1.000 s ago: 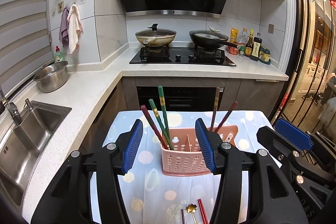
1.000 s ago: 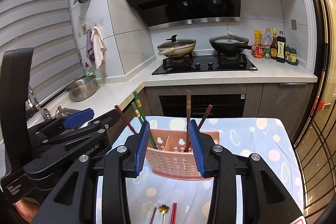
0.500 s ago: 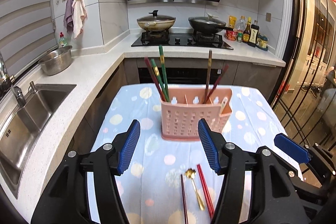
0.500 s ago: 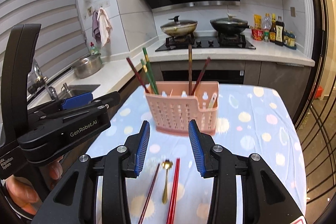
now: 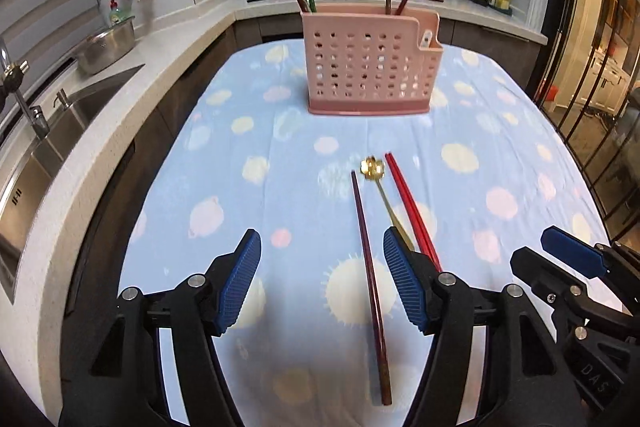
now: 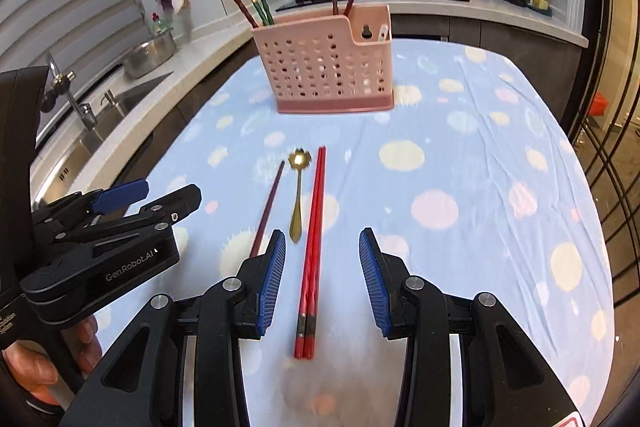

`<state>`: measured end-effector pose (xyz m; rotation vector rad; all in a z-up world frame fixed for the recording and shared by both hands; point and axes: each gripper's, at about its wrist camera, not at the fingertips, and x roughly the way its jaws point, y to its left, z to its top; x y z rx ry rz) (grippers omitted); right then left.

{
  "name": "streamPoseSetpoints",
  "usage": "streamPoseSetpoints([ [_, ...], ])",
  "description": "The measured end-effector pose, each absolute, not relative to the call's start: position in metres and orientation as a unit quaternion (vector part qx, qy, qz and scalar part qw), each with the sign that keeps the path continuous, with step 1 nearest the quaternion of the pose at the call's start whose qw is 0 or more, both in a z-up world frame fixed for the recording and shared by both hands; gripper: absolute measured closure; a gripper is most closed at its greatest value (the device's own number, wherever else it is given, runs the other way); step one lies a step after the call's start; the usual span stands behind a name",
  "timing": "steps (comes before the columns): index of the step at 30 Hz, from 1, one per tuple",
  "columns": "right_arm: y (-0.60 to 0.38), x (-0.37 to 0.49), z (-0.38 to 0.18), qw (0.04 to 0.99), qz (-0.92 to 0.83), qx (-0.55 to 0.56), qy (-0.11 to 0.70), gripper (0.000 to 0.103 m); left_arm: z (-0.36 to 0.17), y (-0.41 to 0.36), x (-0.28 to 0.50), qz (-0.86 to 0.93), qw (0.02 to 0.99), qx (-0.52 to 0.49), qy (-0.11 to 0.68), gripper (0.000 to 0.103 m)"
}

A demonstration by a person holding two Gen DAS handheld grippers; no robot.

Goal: Organize utensils
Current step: 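Withdraw both open tools back over the remaining utensils, then grasp the other dark red chopstick with the left tool while the right tool grasps a red chopstick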

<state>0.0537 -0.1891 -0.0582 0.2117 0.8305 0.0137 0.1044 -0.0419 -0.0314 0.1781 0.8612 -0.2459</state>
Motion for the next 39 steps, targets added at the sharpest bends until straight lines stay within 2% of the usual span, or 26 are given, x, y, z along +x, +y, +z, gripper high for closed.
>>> streamPoseSetpoints([
  [2, -0.188, 0.048, -0.069, 0.904, 0.004, 0.105, 0.414, 0.065, -0.044, -0.041, 0.096, -0.123, 0.891, 0.085, 0.428, 0.037],
  [11, -0.187, 0.032, -0.095, 0.893, -0.007, 0.107, 0.436, 0.065, -0.088, -0.038, 0.074, -0.128, 0.864, 0.094, 0.478, 0.036],
  [26, -0.18, 0.032, -0.121, 0.881, -0.005, 0.106, 0.462, 0.065, -0.113, -0.038, 0.067, -0.135, 0.845, 0.095, 0.509, 0.036],
  [39, -0.178, 0.035, -0.136, 0.875, -0.005, 0.101, 0.474, 0.065, -0.117, -0.036, 0.066, -0.133, 0.847, 0.101, 0.504, 0.036],
])
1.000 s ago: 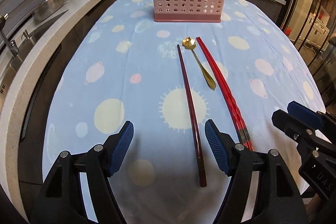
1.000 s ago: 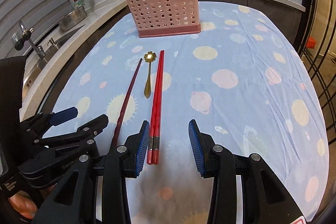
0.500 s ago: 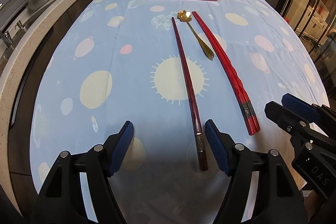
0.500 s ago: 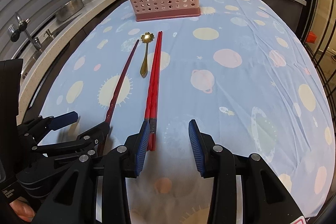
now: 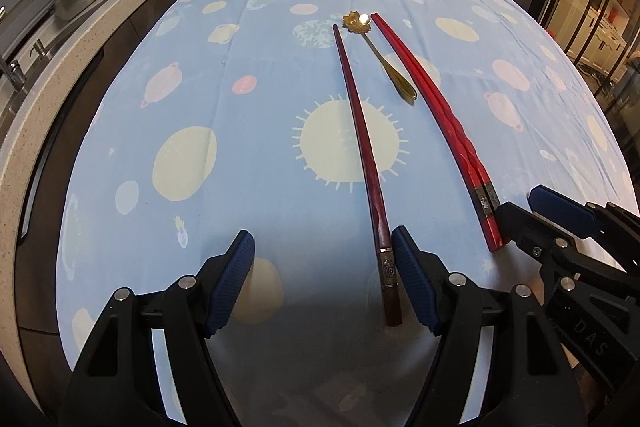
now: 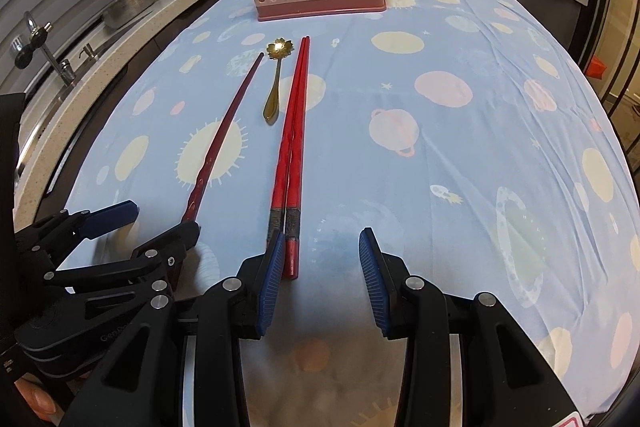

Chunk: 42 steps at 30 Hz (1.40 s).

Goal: Organize utensils
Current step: 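Grasp the other dark red chopstick with the left tool while the right tool grasps a red chopstick, then lift both chopsticks and carry them over the pink basket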

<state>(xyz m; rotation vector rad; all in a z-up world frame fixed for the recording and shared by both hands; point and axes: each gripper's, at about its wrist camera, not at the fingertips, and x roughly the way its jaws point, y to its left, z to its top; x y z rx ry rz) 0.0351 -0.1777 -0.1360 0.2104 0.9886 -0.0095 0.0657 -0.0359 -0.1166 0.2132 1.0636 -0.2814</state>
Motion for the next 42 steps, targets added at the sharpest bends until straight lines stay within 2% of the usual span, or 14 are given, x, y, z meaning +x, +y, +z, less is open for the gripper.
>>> streamPoseSetpoints([
  [8, -0.173, 0.035, -0.139, 0.877, -0.004, 0.083, 0.473, 0.066, -0.117, -0.035, 0.064, -0.137, 0.849, 0.1, 0.501, 0.035],
  [12, -0.173, 0.033, -0.139, 0.879, -0.009, 0.077, 0.47, 0.073, -0.117, -0.034, 0.063, -0.139, 0.85, 0.101, 0.498, 0.036],
  [14, -0.174, 0.032, -0.139, 0.88, -0.012, 0.075, 0.469, 0.078, -0.117, -0.035, 0.061, -0.141, 0.85, 0.102, 0.497, 0.038],
  [15, -0.174, 0.032, -0.139, 0.88, -0.013, 0.075, 0.468, 0.084, -0.116, -0.035, 0.061, -0.143, 0.85, 0.102, 0.496, 0.04],
  [17, -0.175, 0.032, -0.139, 0.88, -0.011, 0.079, 0.468, 0.095, -0.116, -0.038, 0.058, -0.151, 0.851, 0.106, 0.492, 0.051],
  [18, -0.176, 0.032, -0.14, 0.88, -0.009, 0.082, 0.468, 0.095, -0.115, -0.04, 0.056, -0.156, 0.851, 0.11, 0.489, 0.055],
  [20, -0.176, 0.031, -0.139, 0.88, -0.008, 0.084, 0.467, 0.095, -0.114, -0.043, 0.053, -0.167, 0.85, 0.115, 0.486, 0.073],
  [21, -0.177, 0.031, -0.139, 0.881, -0.006, 0.087, 0.466, 0.096, -0.113, -0.044, 0.052, -0.171, 0.85, 0.115, 0.485, 0.078],
  [22, -0.176, 0.03, -0.138, 0.881, -0.005, 0.089, 0.465, 0.096, -0.112, -0.044, 0.052, -0.177, 0.848, 0.113, 0.486, 0.09],
  [23, -0.177, 0.03, -0.136, 0.882, -0.005, 0.091, 0.463, 0.096, -0.112, -0.044, 0.051, -0.18, 0.847, 0.111, 0.487, 0.095],
  [31, -0.181, 0.021, -0.106, 0.897, -0.002, 0.101, 0.43, 0.096, -0.09, -0.03, 0.051, -0.187, 0.854, 0.081, 0.478, 0.096],
  [42, -0.205, 0.028, -0.017, 0.934, -0.006, 0.121, 0.337, 0.096, -0.024, -0.013, 0.078, -0.171, 0.886, 0.038, 0.429, 0.096],
])
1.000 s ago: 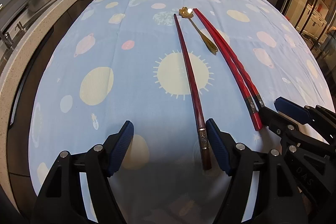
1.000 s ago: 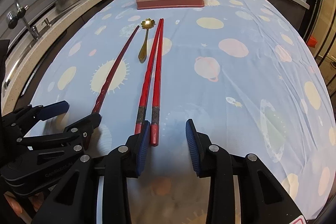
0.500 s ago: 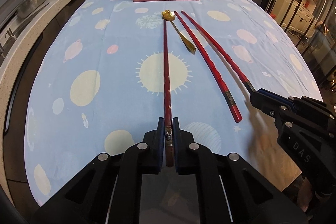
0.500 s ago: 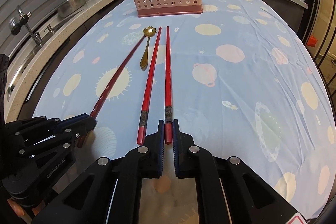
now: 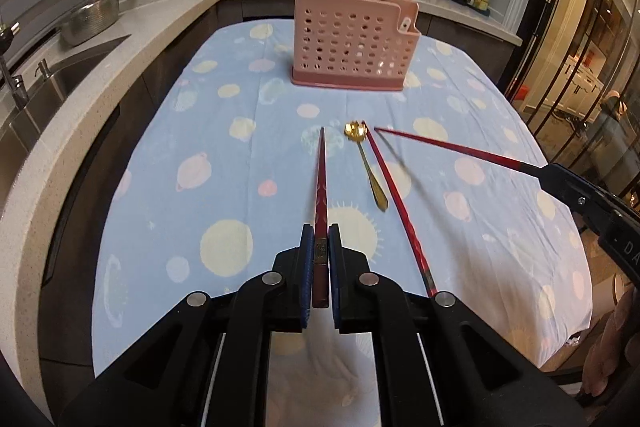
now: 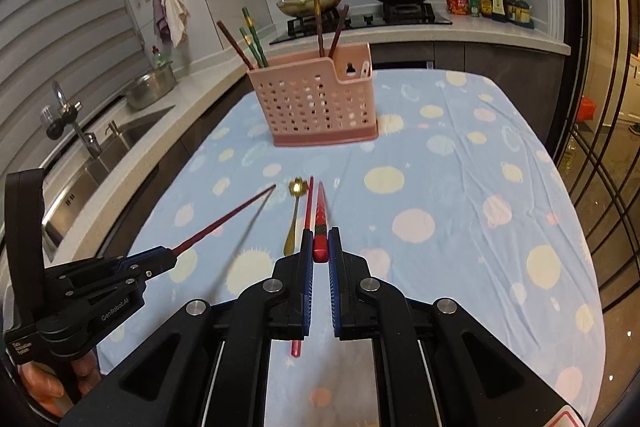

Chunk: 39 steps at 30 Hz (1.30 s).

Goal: Organize utensils
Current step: 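Lift both chopsticks and carry them over the pink basket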

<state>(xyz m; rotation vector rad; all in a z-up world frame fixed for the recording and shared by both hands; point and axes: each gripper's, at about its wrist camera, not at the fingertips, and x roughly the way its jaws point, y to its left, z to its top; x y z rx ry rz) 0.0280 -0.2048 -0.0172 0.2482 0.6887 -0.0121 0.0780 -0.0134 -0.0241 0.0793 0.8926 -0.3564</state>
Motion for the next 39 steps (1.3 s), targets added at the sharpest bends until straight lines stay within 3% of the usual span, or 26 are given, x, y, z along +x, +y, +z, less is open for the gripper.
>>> streamPoseSetpoints([
  [31, -0.238, 0.162, 0.164, 0.984, -0.006, 0.096, 0.149, 0.096, 0.188, -0.053, 0.22, -0.187, 0.958, -0.003, 0.219, 0.096],
  [39, -0.26, 0.206, 0.17, 0.983, -0.033, 0.105, 0.147, 0.096, 0.2, -0.073, 0.261, -0.194, 0.959, -0.012, 0.205, 0.096],
])
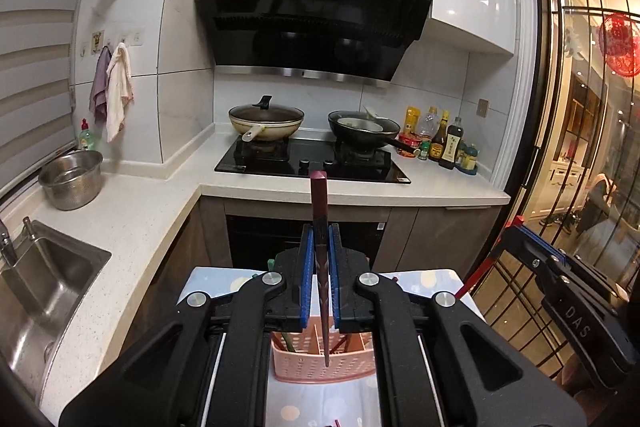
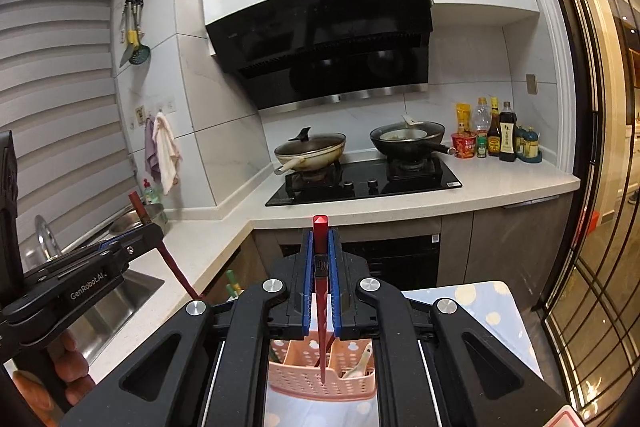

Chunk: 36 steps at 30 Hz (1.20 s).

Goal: Organize utensils
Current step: 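Lift both chopsticks and carry them over the pink basket, then open both tools to drop the chopsticks into the basket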

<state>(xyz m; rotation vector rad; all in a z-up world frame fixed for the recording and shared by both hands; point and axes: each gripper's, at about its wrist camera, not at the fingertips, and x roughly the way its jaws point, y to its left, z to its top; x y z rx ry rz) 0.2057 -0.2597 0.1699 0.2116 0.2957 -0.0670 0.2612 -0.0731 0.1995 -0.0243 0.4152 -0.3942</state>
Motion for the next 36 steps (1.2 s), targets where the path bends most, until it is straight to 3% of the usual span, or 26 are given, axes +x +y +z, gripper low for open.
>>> streamPoseSetpoints([
  [22, -0.258, 0.256, 0.173, 0.983, -0.007, 0.128, 0.133, 0.096, 0.156, -0.089, 0.31, -0.171, 0.955, 0.003, 0.244, 0.096],
  [32, -0.249, 0.28, 0.124, 0.974, -0.016, 0.114, 0.197, 0.096, 0.137, -0.091, 0.314, -0.164, 0.95, 0.003, 0.265, 0.096],
  [34, -0.249, 0.28, 0.119, 0.973, -0.019, 0.114, 0.202, 0.091, 0.136, -0.089, 0.314, -0.161, 0.95, 0.0, 0.267, 0.094],
  [36, -0.249, 0.279, 0.117, 0.972, -0.024, 0.116, 0.202, 0.078, 0.135, -0.086, 0.314, -0.154, 0.95, -0.005, 0.271, 0.079],
])
